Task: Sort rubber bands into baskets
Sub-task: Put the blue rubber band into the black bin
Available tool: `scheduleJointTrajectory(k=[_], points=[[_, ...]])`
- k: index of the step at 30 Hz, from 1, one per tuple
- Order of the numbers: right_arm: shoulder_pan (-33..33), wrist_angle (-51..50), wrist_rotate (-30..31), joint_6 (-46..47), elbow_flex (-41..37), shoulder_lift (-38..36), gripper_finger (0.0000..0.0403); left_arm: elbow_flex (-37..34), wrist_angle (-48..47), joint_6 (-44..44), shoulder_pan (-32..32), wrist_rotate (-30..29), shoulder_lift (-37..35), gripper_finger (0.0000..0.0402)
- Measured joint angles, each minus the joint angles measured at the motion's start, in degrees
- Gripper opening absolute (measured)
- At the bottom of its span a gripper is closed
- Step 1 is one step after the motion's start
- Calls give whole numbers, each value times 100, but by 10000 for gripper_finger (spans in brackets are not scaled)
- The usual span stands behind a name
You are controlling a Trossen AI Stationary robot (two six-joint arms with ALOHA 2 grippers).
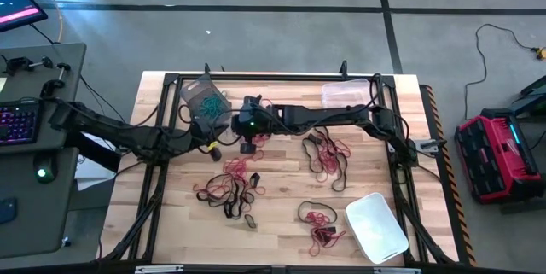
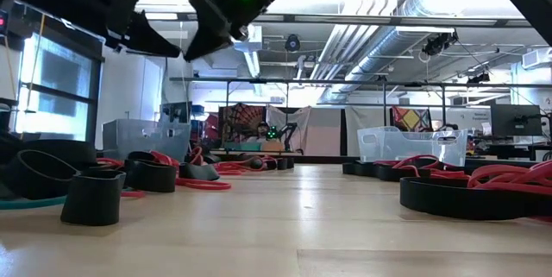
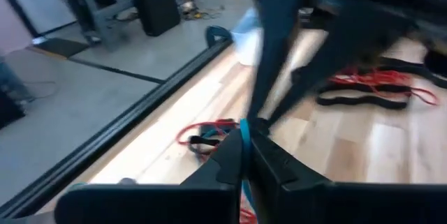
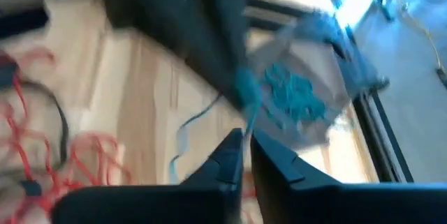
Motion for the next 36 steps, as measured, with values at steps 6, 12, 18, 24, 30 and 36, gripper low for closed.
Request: scheduleJointTrajectory(k=[6,12,18,24,30,36], points=[[2,-585,780,106,-2,2,96,205,-370,-44,314,-285,-143,1],[-12,-1059,594,149,-2,2,73,781,-1139,90,887,-476,-143,1],[-135,-1151,40,-2,-63,2,14,1212,-2087,104,1909,-323,-143,0],[-230,-1097,-33,-174,-68,2,2,1332,-2569,104,3029,706,-110,0],[-332,-375,-350,-197,-481,-57,0,1335,-2729,190,3926,1573,266,0],[-408,630,-483,53,-1770,-621,0,1335,-2710,227,4515,2035,876,0]])
